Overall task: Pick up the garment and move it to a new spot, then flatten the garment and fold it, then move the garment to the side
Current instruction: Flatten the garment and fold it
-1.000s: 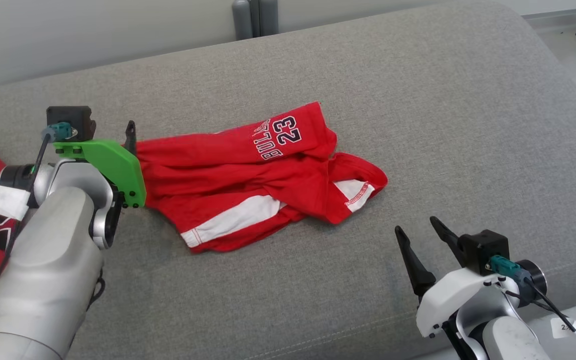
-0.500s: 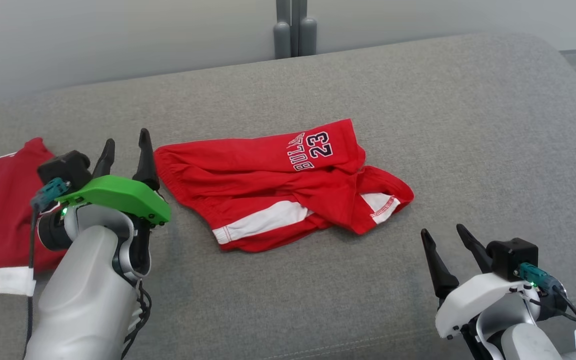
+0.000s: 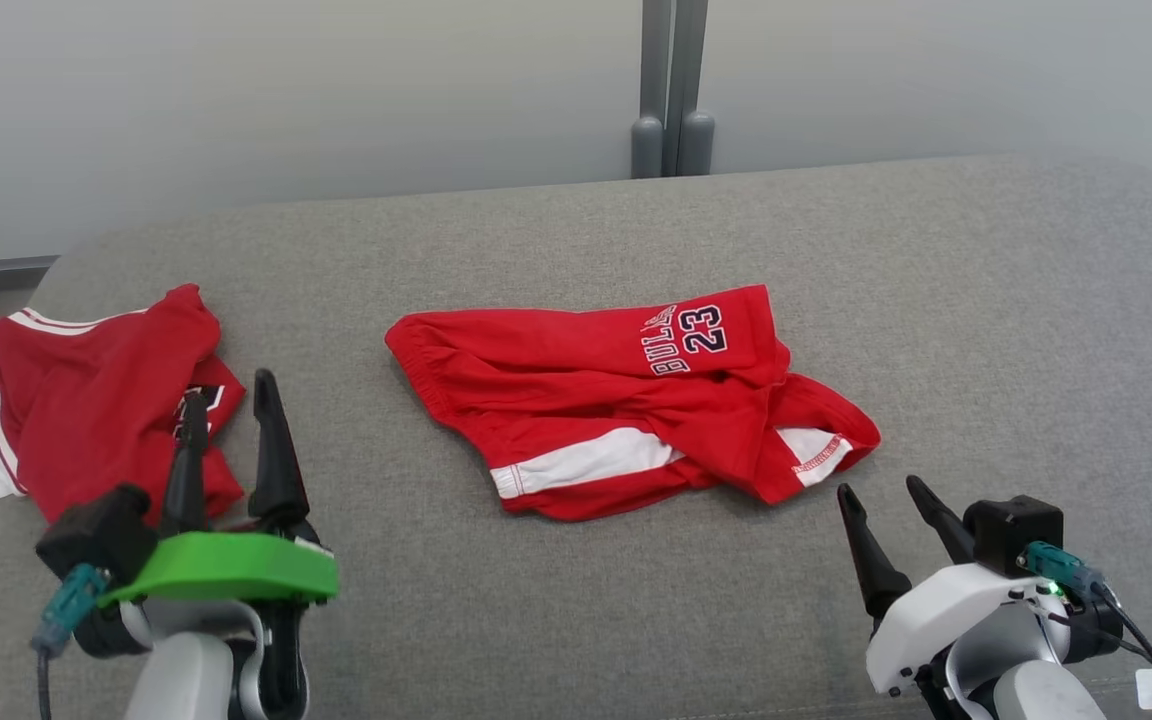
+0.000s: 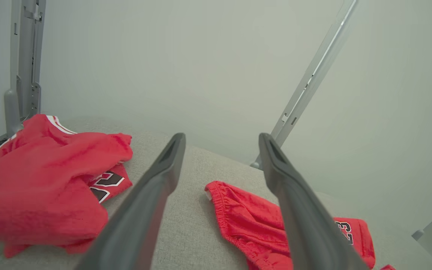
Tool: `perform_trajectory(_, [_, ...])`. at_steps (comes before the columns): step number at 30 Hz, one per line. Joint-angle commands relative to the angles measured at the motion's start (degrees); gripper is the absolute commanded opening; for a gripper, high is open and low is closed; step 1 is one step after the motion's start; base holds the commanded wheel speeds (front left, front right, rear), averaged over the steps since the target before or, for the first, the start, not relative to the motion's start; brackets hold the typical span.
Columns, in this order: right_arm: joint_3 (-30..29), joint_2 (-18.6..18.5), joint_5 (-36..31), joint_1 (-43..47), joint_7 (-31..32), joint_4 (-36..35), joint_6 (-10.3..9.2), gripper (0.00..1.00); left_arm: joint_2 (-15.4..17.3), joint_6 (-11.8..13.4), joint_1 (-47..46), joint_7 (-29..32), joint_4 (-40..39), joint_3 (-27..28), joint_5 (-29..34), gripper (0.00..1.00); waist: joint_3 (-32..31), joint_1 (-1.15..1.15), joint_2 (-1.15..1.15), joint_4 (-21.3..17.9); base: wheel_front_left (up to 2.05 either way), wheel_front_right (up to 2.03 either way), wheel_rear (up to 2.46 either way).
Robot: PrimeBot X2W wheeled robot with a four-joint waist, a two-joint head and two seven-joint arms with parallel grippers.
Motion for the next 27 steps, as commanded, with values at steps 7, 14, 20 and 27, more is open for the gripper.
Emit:
perform_trajectory(7, [0.23, -0.25, -3.18, -0.6, 2.53, 1.47, -0.03, 1.0, -0.6, -1.62, 10.43, 0.02, -4.65, -2.49, 6.66, 1.0, -2.07, 0.0, 0.0, 2.2, 0.0, 0.0, 0.0])
perform_trajectory(14, [1.08, -0.21, -10.83, -2.65, 6.6, 3.63, -0.03, 1.0, 0.95, -0.32, 16.53, 1.41, -7.12, -7.53, 12.03, 1.0, -2.78, 0.0, 0.0, 3.43, 0.0, 0.0, 0.0])
perform_trajectory(20, [2.79, -0.21, -16.68, -5.81, 8.2, 8.23, -0.03, 1.0, 0.75, 0.06, 18.7, 2.11, -8.3, -9.55, 12.64, 1.0, -2.6, 0.0, 0.0, 4.68, 0.0, 0.0, 0.0])
perform_trajectory(27, [2.15, -0.17, -18.01, -10.41, 6.2, 15.85, -0.03, 1.0, 0.35, 0.02, 17.63, 2.14, -7.69, -10.33, 12.24, 1.0, -1.07, 0.0, 0.0, 6.35, 0.0, 0.0, 0.0])
